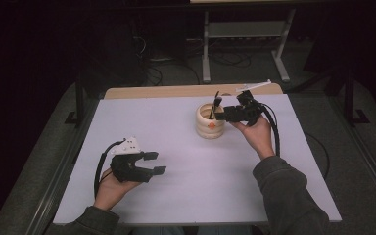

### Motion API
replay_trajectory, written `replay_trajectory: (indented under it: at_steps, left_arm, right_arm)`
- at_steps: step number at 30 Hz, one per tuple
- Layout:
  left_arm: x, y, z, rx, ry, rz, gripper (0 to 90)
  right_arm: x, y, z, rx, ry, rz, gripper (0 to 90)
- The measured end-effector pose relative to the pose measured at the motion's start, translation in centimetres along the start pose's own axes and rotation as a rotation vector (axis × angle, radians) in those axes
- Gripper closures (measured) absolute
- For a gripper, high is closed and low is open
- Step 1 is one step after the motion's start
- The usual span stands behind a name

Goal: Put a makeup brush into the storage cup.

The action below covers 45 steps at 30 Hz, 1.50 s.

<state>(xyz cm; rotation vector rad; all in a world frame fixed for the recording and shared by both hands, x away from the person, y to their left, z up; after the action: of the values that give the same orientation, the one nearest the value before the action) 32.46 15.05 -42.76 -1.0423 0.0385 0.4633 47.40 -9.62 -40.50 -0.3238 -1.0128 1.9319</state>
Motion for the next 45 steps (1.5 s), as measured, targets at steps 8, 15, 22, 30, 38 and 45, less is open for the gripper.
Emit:
replay_trajectory:
  at_steps: [8, 15, 22, 30, 38, 45]
  left_arm:
    - [0.3, 0.0, 0.3, -0.009, -0.018, 0.004, 33.5]
    - [0.4, 0.0, 0.3, -0.009, -0.018, 0.001, 32.8]
    - [0.5, 0.0, 0.5, -0.008, -0.031, -0.001, 33.4]
    - [0.7, 0.1, 0.6, -0.001, -0.044, 0.010, 33.3]
    - [0.9, 0.2, 0.8, -0.005, -0.052, 0.013, 31.7]
    - [1.0, 0.3, 0.9, 0.000, -0.061, 0.016, 30.6]
  right_arm:
    - [0.3, 1.0, 0.6, -0.006, 0.010, 0.027, 35.4]
    - [0.4, 1.4, 1.3, -0.010, 0.019, 0.041, 31.7]
    - [0.6, 1.9, 1.5, -0.006, 0.020, 0.034, 27.9]
    - [0.6, 2.7, 1.6, 0.006, 0.029, 0.031, 25.5]
    - [0.7, 3.2, 1.9, 0.001, 0.028, 0.034, 24.2]
    - [0.8, 3.7, 2.3, -0.005, 0.027, 0.045, 23.9]
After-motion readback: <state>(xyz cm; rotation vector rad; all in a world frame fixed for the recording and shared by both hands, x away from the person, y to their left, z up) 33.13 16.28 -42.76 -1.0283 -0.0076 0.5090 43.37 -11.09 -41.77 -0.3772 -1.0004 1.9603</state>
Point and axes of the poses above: each handheld gripper's, and its own axes: z roughly backward along the jaws, y roughly out of its underside, x roughly to its left, the point moved 9 cm from there along -z, roughly forward along the jaws, and after that the axes turned 12 degrees about y, right-handed, at the moved point
